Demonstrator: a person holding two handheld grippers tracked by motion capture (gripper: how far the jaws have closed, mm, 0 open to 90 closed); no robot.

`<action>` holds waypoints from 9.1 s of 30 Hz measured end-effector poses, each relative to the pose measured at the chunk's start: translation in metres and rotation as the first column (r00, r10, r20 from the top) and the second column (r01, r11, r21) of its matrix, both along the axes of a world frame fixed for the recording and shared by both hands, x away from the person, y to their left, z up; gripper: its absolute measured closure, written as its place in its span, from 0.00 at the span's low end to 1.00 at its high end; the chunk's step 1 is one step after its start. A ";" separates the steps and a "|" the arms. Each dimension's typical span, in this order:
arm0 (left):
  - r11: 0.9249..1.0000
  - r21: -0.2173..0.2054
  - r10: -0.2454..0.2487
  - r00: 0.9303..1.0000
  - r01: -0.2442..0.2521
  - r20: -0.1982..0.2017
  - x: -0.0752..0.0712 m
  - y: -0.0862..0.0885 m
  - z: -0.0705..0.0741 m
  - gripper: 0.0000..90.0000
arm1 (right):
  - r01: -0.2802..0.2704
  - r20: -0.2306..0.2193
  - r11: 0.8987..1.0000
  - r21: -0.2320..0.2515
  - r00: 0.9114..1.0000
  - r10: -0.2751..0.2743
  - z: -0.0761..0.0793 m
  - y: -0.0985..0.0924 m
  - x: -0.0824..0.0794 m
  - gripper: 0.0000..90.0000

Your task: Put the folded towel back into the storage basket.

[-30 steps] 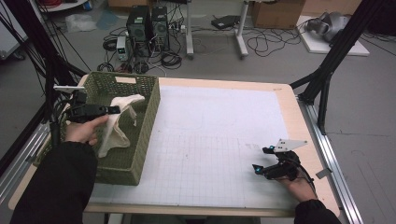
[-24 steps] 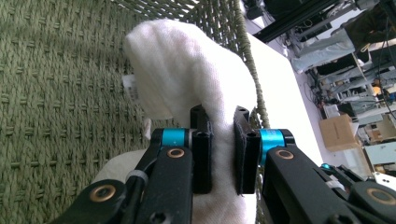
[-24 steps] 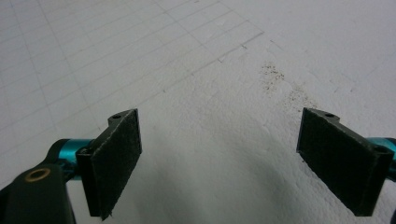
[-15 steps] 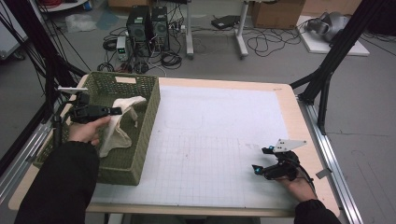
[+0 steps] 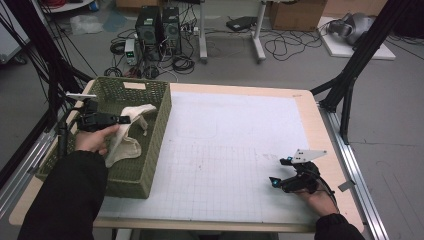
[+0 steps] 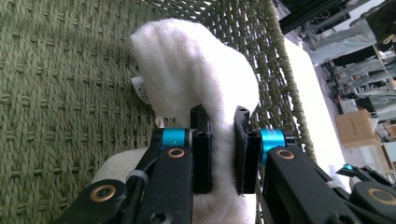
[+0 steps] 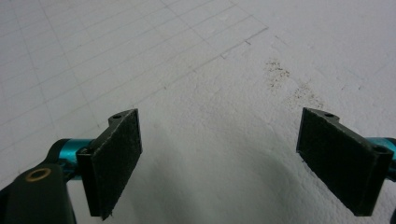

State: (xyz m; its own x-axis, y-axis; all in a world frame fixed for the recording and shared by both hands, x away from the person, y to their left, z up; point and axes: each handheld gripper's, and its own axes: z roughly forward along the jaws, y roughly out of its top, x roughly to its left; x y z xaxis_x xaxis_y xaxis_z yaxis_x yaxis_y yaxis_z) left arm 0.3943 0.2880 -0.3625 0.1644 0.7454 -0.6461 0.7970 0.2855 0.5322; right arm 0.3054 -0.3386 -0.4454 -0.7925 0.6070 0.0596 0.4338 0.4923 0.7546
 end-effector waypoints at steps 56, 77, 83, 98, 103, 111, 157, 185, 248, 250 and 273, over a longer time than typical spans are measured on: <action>0.875 0.463 -0.065 0.983 0.140 -0.174 0.010 -0.022 -0.020 0.59 | -0.016 -0.002 1.000 -0.005 1.000 0.016 -0.001 0.001 0.001 0.15; 0.911 0.413 0.059 0.994 -0.016 -0.092 0.018 -0.030 -0.016 0.89 | -0.023 0.003 1.000 -0.006 1.000 0.023 -0.002 0.003 0.002 0.15; 0.912 0.409 0.059 0.992 -0.007 -0.115 0.022 -0.033 -0.028 0.73 | -0.026 0.004 1.000 -0.005 1.000 0.026 -0.002 0.004 0.002 0.15; 0.880 0.469 -0.045 0.995 0.079 -0.085 0.009 -0.026 -0.005 0.58 | -0.035 -0.002 0.999 -0.009 0.999 0.035 -0.003 0.005 0.002 0.16; 0.855 0.502 -0.079 0.989 0.133 -0.128 0.004 -0.025 -0.002 0.54 | -0.035 -0.003 0.999 -0.008 0.999 0.035 -0.003 0.004 0.002 0.16; 0.800 0.576 -0.076 0.980 0.169 -0.182 0.005 -0.030 -0.010 0.77 | -0.037 -0.004 0.999 -0.004 0.999 0.037 -0.003 0.005 0.002 0.16; 0.699 0.663 -0.118 0.958 0.268 -0.263 -0.005 -0.036 -0.017 0.97 | -0.052 0.002 0.999 0.002 0.999 0.052 -0.002 0.007 0.004 0.17; 0.709 0.615 -0.180 0.932 0.345 -0.316 -0.006 -0.059 -0.024 0.79 | -0.056 0.000 0.998 -0.002 0.998 0.056 -0.002 0.008 0.004 0.17; 0.664 0.590 -0.313 0.888 0.459 -0.338 -0.020 -0.064 0.000 0.68 | -0.059 -0.011 0.998 0.010 0.998 0.060 -0.003 0.010 0.006 0.17; 0.644 0.612 -0.293 0.887 0.459 -0.357 -0.020 -0.065 -0.002 0.64 | -0.060 -0.009 0.998 0.004 0.998 0.060 -0.002 0.010 0.006 0.17; 0.798 0.549 -0.136 0.962 0.248 -0.237 -0.002 -0.055 -0.025 0.96 | -0.068 -0.014 0.998 0.000 0.998 0.068 -0.003 0.012 0.005 0.17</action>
